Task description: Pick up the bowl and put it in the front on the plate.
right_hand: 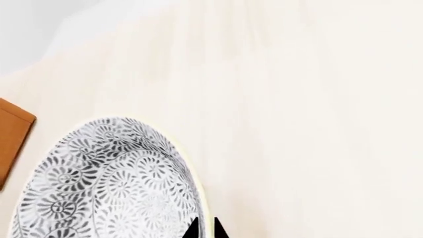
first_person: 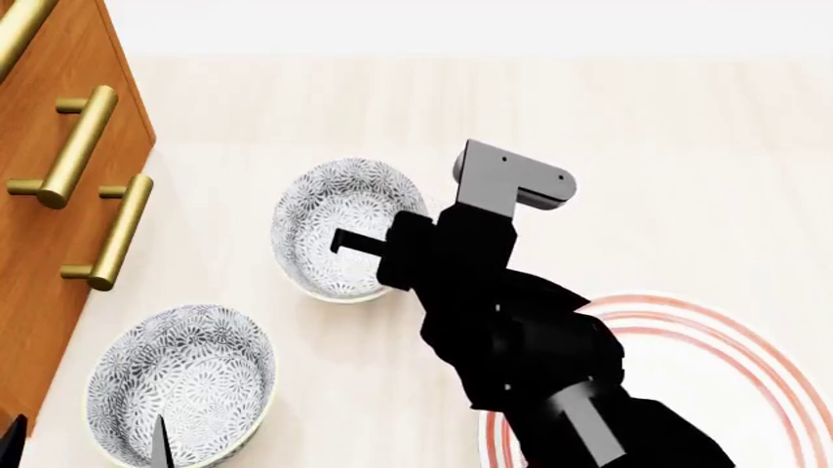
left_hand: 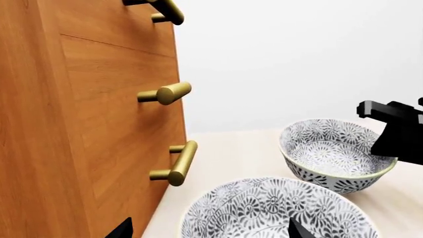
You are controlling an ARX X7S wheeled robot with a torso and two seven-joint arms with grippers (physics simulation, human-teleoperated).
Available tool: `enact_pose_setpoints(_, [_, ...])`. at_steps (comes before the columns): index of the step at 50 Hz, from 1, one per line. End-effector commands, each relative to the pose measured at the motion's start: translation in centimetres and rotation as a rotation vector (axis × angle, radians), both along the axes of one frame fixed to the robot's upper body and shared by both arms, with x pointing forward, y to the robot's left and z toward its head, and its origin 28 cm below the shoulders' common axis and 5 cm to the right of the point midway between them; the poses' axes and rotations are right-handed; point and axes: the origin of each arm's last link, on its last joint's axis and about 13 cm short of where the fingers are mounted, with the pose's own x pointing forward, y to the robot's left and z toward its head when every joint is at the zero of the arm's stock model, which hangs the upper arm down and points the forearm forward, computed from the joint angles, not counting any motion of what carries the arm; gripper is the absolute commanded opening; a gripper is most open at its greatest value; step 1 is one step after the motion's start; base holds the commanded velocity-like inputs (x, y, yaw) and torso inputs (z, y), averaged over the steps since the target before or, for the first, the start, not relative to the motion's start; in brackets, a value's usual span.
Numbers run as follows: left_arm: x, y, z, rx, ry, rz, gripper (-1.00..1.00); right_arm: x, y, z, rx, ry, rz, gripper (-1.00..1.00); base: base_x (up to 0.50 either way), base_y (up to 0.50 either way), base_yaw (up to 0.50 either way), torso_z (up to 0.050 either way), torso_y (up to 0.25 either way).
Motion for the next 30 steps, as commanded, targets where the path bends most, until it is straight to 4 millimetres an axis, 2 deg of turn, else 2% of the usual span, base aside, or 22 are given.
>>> enact_pose_setpoints(1, [-0.2,-0.3,0.0,0.001,-0.011,-0.027,1.00,-0.1,0.1,0.7,0.001,-0.039,0.001,-1.00,0.00,0.00,0.00,0.000,0.000])
enact_pose_setpoints(17, [-0.1,-0.3,0.1,0.000,-0.011,-0.022,1.00,-0.1,-1.2,4.6,0.013,-0.132,-0.022,-1.00,0.00,0.00,0.00,0.000,0.000])
enact_pose_setpoints(20, [-0.1,-0.2,0.1,-0.002,-0.011,-0.018,1.00,-0.3,-1.9,5.8,0.009,-0.162,-0.028,-1.00,0.00,0.00,0.00,0.000,0.000])
enact_pose_setpoints(30, [-0.1,-0.2,0.2,-0.004,-0.012,-0.009,1.00,-1.0,-3.2,7.8,0.011,-0.213,-0.033,-1.00,0.00,0.00,0.00,0.000,0.000])
